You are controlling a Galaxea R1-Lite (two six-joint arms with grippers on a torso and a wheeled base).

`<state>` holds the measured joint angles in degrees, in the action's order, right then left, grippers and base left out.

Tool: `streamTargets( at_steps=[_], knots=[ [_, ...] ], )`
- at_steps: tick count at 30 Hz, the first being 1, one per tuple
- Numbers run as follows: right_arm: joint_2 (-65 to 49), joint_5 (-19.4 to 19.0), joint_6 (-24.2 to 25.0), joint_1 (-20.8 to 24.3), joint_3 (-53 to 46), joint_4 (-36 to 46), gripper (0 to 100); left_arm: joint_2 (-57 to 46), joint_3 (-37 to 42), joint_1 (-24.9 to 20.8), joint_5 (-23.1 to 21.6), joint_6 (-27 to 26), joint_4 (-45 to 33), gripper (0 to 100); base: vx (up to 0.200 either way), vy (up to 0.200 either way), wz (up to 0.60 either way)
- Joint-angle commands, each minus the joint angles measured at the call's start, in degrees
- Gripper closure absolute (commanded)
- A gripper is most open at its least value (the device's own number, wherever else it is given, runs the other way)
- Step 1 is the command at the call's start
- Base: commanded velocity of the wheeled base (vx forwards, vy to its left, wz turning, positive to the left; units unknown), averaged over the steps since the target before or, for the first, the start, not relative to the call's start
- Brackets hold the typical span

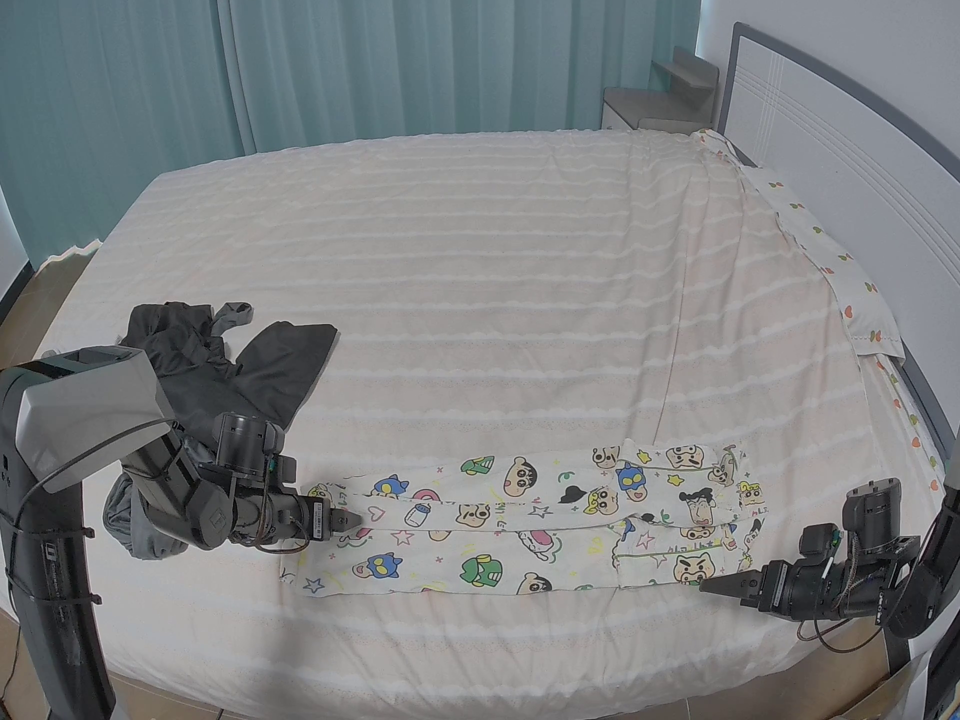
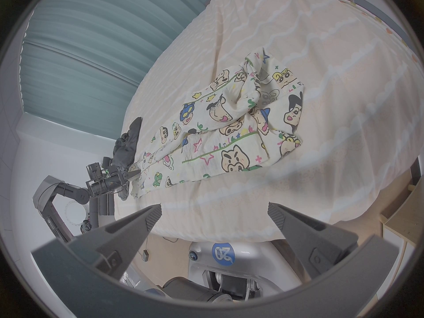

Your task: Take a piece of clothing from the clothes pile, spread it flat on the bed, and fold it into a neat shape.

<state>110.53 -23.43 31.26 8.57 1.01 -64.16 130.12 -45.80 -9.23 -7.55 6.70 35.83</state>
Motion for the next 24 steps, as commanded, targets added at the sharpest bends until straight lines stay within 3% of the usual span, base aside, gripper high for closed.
streamTargets(
  at_steps=[1, 8, 9, 24],
  knots=[
    [-0.05, -0.04, 0.03, -0.04, -1.01, -0.09, 0, 1.27, -0.78, -0.18, -0.01, 0.50, 0.03, 0, 0.000, 0.000, 0.00],
    [0.21, -0.04, 0.03, -0.04, -1.01, -0.09, 0, 1.27, -0.78, -0.44, -0.10, 0.59, 0.12, 0, 0.000, 0.000, 0.00],
    [0.21, -0.04, -0.06, -0.04, -1.01, -0.09, 0, 1.27, -0.69, -0.44, -0.19, 0.59, 0.12, 100, 0.000, 0.000, 0.00],
    [0.03, -0.04, 0.03, -0.04, -1.01, 0.00, 0, -0.66, 0.01, -0.35, -0.28, 0.85, 0.03, 100, 0.000, 0.000, 0.00]
  ],
)
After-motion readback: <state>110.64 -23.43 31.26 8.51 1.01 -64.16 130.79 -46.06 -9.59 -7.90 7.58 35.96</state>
